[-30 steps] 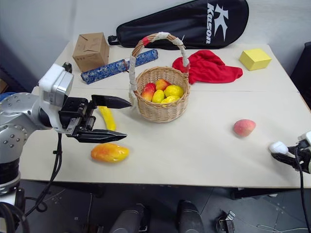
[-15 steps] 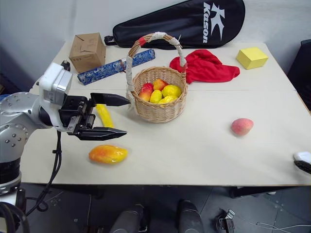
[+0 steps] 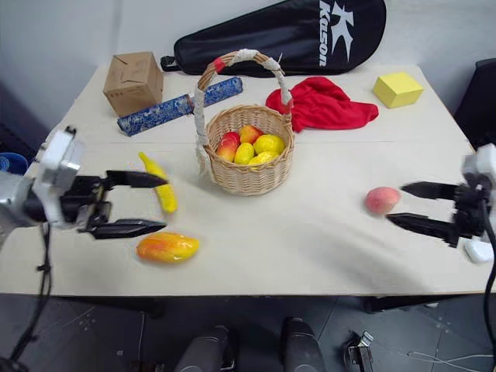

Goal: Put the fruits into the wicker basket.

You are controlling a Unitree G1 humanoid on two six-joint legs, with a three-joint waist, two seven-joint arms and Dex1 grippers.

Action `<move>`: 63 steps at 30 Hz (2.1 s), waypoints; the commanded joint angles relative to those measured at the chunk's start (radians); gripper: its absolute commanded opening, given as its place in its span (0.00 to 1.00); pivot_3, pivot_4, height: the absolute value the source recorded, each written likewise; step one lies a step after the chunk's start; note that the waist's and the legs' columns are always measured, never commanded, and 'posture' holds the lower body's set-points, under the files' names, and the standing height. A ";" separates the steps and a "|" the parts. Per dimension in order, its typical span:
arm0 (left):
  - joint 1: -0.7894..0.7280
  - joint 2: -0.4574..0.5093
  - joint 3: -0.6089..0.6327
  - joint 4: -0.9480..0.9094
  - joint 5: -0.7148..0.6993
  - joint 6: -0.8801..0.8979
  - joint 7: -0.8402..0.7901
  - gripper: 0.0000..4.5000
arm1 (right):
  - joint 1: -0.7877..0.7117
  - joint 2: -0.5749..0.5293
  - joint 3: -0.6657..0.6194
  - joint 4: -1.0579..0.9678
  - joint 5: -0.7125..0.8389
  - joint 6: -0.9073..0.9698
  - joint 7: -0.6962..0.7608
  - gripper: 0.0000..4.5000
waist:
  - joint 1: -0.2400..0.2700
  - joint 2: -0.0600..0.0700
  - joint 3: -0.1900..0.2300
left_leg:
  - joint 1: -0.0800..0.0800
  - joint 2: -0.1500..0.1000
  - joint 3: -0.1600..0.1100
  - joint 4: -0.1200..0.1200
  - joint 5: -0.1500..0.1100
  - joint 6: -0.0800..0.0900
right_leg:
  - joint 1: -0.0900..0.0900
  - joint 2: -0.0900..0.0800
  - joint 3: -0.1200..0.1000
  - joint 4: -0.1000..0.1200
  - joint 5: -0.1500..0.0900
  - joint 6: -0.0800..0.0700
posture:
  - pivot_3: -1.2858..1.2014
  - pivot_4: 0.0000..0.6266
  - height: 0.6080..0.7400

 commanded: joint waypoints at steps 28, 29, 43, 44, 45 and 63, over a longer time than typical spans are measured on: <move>0.002 -0.119 -0.298 0.116 0.332 -0.323 -0.099 0.64 | -0.289 0.106 0.273 -0.223 0.112 0.005 0.034 1.00 | 0.020 -0.002 -0.001 | -0.019 0.001 0.020 0.019 -0.016 0.015 | -0.018 -0.008 -0.003 0.000 0.004 0.007 | 0.52 0.24 1.00; -0.010 -0.121 -0.279 0.081 0.284 -0.268 -0.092 0.64 | -0.284 0.107 0.270 -0.225 0.112 0.004 0.027 1.00 | 0.020 -0.002 -0.001 | -0.019 0.001 0.019 0.019 -0.015 0.013 | -0.018 -0.008 -0.002 0.001 0.004 0.007 | 0.52 0.24 1.00; -0.761 -0.624 -0.363 0.243 0.202 0.463 0.715 0.64 | -0.227 0.139 0.236 -0.263 0.115 -0.010 -0.050 1.00 | 0.021 -0.009 0.001 | -0.016 -0.007 0.022 0.021 -0.006 0.016 | -0.014 -0.003 0.001 0.008 0.010 0.015 | 0.52 0.24 1.00; -0.781 -0.657 -0.357 0.278 0.211 0.472 0.742 0.64 | -0.224 0.141 0.236 -0.266 0.115 -0.011 -0.054 1.00 | 0.022 -0.009 0.001 | -0.016 -0.006 0.021 0.021 -0.006 0.015 | -0.014 -0.002 0.001 0.008 0.010 0.015 | 0.52 0.24 1.00; -0.794 -0.678 -0.349 0.301 0.215 0.480 0.758 0.64 | -0.224 0.142 0.236 -0.268 0.114 -0.012 -0.057 1.00 | 0.022 -0.009 0.001 | -0.016 -0.006 0.021 0.021 -0.006 0.015 | -0.014 -0.002 0.001 0.008 0.010 0.015 | 0.52 0.24 1.00; -0.636 -0.506 -0.265 0.108 0.149 0.378 0.483 1.00 | -0.229 0.153 0.249 -0.257 0.113 -0.023 -0.094 1.00 | 0.014 -0.009 0.002 | -0.017 -0.003 0.022 0.020 -0.006 0.010 | -0.017 -0.003 -0.001 0.006 0.009 0.012 | 0.52 0.24 1.00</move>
